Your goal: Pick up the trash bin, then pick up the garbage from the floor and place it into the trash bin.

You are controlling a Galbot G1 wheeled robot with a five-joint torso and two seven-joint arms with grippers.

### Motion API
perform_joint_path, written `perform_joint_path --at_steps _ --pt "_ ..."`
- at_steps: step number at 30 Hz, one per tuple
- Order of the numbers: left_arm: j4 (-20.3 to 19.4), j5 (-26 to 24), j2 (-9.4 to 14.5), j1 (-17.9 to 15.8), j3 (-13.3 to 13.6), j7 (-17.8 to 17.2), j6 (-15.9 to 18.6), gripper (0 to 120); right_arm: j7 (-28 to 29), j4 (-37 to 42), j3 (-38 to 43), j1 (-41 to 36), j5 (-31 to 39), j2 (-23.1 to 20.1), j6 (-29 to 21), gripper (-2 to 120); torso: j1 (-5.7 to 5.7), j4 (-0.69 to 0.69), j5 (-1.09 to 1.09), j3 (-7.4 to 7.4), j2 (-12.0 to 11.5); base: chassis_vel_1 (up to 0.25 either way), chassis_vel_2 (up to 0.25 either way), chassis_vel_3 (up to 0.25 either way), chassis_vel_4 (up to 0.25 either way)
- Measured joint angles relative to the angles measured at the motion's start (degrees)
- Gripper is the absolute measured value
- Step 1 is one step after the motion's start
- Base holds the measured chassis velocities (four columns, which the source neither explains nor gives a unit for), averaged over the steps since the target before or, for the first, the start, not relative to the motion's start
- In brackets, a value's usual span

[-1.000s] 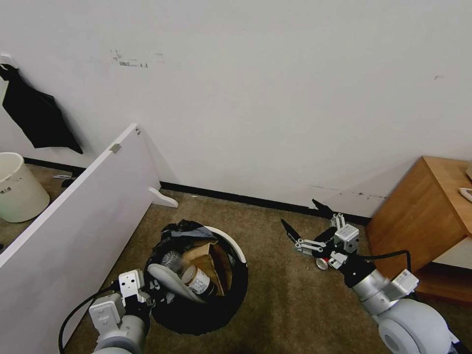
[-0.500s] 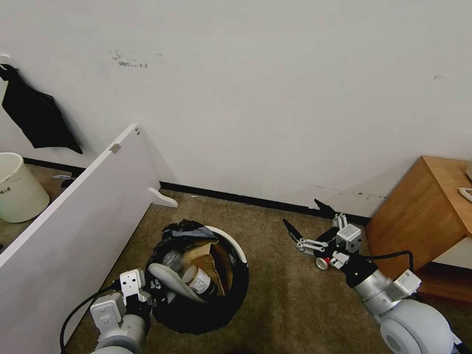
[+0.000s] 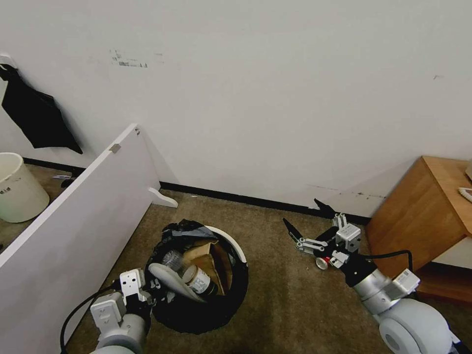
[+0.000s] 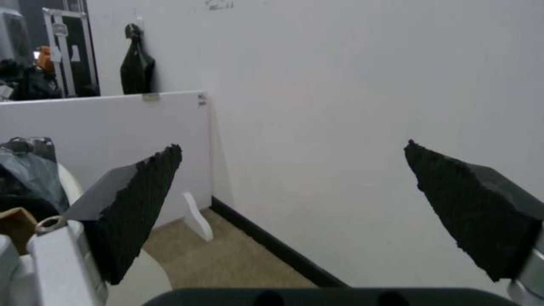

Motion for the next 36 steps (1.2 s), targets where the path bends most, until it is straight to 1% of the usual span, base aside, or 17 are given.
perform_joint_path --at_steps 21,26,36 --pt "0.35 -0.18 0.02 -0.24 0.06 -0.28 -0.52 0 0.16 -0.29 -0.36 0.38 0.04 0.47 0.0 100 0.0 -0.01 0.0 0.0 0.0 0.0 0.0 0.0 0.0" --pt "0.42 -0.61 0.0 -0.43 0.18 -0.95 -0.63 0 1.13 -0.3 -0.37 0.27 0.09 0.72 -0.03 100 0.0 0.0 0.0 0.0 0.0 0.0 0.0 0.0 0.0" --pt "0.5 -0.78 0.04 -0.61 0.14 -1.07 -0.82 0 2.12 -0.41 -0.5 0.24 0.03 0.98 -0.3 100 0.0 0.0 0.0 0.0 0.0 0.0 0.0 0.0 0.0"
